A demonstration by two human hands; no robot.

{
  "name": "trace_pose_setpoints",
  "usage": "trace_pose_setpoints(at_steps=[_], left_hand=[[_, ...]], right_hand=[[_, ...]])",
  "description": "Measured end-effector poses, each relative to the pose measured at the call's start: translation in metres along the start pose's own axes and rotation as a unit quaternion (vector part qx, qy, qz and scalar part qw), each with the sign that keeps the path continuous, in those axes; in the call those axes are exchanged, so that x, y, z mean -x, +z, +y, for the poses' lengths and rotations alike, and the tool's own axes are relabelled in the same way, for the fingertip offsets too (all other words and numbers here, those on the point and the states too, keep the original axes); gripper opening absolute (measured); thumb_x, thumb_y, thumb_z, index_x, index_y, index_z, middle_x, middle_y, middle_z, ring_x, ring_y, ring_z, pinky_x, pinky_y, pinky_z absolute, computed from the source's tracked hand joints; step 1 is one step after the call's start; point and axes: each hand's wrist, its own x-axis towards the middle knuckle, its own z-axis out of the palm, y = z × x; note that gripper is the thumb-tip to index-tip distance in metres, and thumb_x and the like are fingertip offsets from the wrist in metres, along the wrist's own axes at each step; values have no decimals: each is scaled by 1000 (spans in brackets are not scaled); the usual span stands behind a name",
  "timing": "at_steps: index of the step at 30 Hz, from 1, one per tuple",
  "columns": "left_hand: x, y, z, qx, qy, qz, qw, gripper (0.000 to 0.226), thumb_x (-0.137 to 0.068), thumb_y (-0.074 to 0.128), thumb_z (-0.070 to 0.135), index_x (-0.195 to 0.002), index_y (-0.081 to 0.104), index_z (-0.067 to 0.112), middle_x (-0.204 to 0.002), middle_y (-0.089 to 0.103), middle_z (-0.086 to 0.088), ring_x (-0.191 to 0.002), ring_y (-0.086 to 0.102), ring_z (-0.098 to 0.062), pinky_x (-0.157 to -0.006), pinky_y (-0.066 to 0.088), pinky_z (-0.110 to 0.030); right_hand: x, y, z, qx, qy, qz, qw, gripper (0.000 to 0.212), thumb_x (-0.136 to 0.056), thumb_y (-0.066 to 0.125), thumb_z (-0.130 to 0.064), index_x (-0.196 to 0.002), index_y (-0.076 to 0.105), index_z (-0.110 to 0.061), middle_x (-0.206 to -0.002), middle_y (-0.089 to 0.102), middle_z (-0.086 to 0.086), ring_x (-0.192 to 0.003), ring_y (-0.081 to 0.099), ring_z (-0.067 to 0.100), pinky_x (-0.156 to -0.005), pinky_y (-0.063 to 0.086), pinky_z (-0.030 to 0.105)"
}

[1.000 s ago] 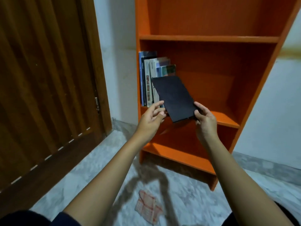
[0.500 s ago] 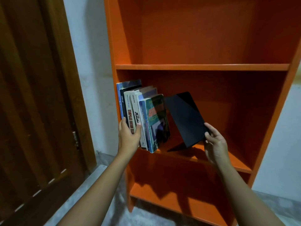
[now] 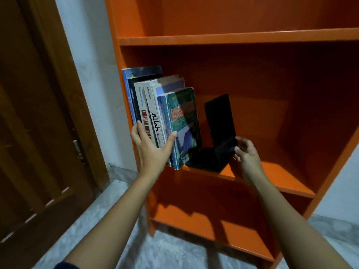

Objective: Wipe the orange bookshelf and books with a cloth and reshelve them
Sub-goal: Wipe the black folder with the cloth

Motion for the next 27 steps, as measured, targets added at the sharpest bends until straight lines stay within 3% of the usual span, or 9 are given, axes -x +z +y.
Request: trace_pose_setpoints(at_steps=[3,6,8,11,13,18,21,25,27], left_hand=[[-3,2,-3,-13,-3,9,1000,113,-69,57,70,-150,4,11,-153,7,-3,-142,14,-19,-108,17,-25],[-6,4,-6,-13,-13,4,1000,115,-68,56,71,-150,-1,13,-156,0,-2,-144,9,-20,-113,17,-31],[-4,8,-6,-15,-14,-5,1000,111,-73,57,67,-150,-5,14,-158,-9,-2,-146,1,-20,-115,12,-34],[1,15,-4,-11,-2,-11,1000,103,-82,55,59,-149,-9,15,-157,-19,-4,-146,-9,-18,-112,4,-27],[3,18,-4,-4,6,-12,1000,98,-85,52,57,-149,-10,16,-156,-23,-5,-145,-13,-17,-112,3,-27],[7,20,-4,-13,23,-26,999,92,-90,46,56,-148,-15,19,-153,-31,-3,-144,-18,-16,-107,0,-23],[7,20,-2,-24,21,-22,999,91,-90,46,55,-149,-14,19,-154,-29,-5,-144,-18,-18,-105,0,-24],[7,21,1,-33,13,-16,999,90,-90,47,53,-149,-12,18,-155,-25,-6,-144,-15,-18,-102,2,-20],[7,20,0,-34,11,-13,999,91,-90,49,53,-150,-9,17,-156,-22,-5,-145,-13,-17,-105,2,-20]], right_hand=[[-4,6,0,36,20,21,999,33,-100,40,-11,-130,40,-23,-132,47,3,-119,51,24,-96,45,47],[-10,12,-1,65,43,75,994,48,-102,36,-17,-146,16,-12,-140,38,10,-126,42,30,-104,38,51],[-10,17,-3,76,43,96,992,46,-103,32,-21,-145,18,-8,-145,35,16,-131,39,34,-106,35,52],[-7,27,-2,73,18,112,991,38,-104,28,-25,-135,33,-4,-136,44,17,-126,44,33,-105,36,51],[-6,32,1,70,8,121,990,44,-103,26,-32,-133,35,-1,-137,45,17,-127,43,33,-106,35,52],[-3,41,0,10,6,132,991,53,-102,23,-45,-141,37,-12,-144,41,8,-134,37,25,-112,29,45],[2,46,-2,-6,3,132,991,74,-91,22,-67,-148,26,-21,-154,27,0,-143,23,20,-117,20,47],[18,49,-3,21,-78,104,991,97,-76,22,-82,-151,12,-22,-159,8,-6,-145,3,8,-119,2,37],[25,48,-3,50,-124,69,989,113,-62,21,-95,-150,5,-27,-156,3,-12,-139,-4,-2,-112,-2,28]])
